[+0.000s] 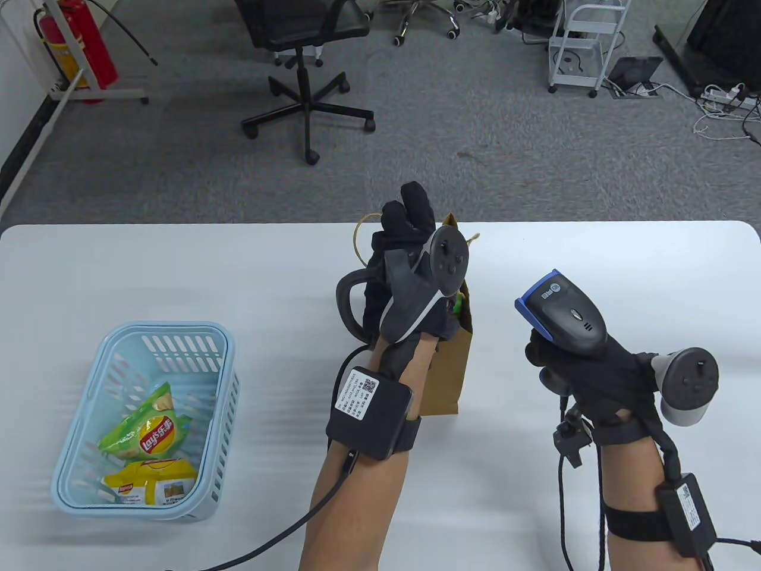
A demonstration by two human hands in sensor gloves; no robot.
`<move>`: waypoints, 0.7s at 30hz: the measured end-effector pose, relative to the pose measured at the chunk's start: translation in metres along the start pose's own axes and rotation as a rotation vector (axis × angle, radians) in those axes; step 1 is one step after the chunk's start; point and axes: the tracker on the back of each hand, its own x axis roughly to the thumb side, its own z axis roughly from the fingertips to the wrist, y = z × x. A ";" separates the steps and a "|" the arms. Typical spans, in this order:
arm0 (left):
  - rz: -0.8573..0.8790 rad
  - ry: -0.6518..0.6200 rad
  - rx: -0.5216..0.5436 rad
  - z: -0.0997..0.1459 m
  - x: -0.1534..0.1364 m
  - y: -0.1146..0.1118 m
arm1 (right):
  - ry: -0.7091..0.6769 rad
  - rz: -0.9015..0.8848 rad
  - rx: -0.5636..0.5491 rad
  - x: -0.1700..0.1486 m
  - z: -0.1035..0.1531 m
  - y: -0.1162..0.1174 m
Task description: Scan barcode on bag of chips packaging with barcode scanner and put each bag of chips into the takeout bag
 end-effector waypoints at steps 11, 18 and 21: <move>-0.055 0.122 -0.197 0.010 -0.100 0.052 | 0.018 0.015 -0.023 -0.005 0.001 -0.003; -0.066 0.344 -0.443 0.023 -0.230 0.036 | 0.037 0.053 -0.003 -0.008 -0.001 0.002; -0.085 0.450 -0.527 0.032 -0.278 0.017 | 0.047 0.062 0.004 -0.011 -0.002 0.004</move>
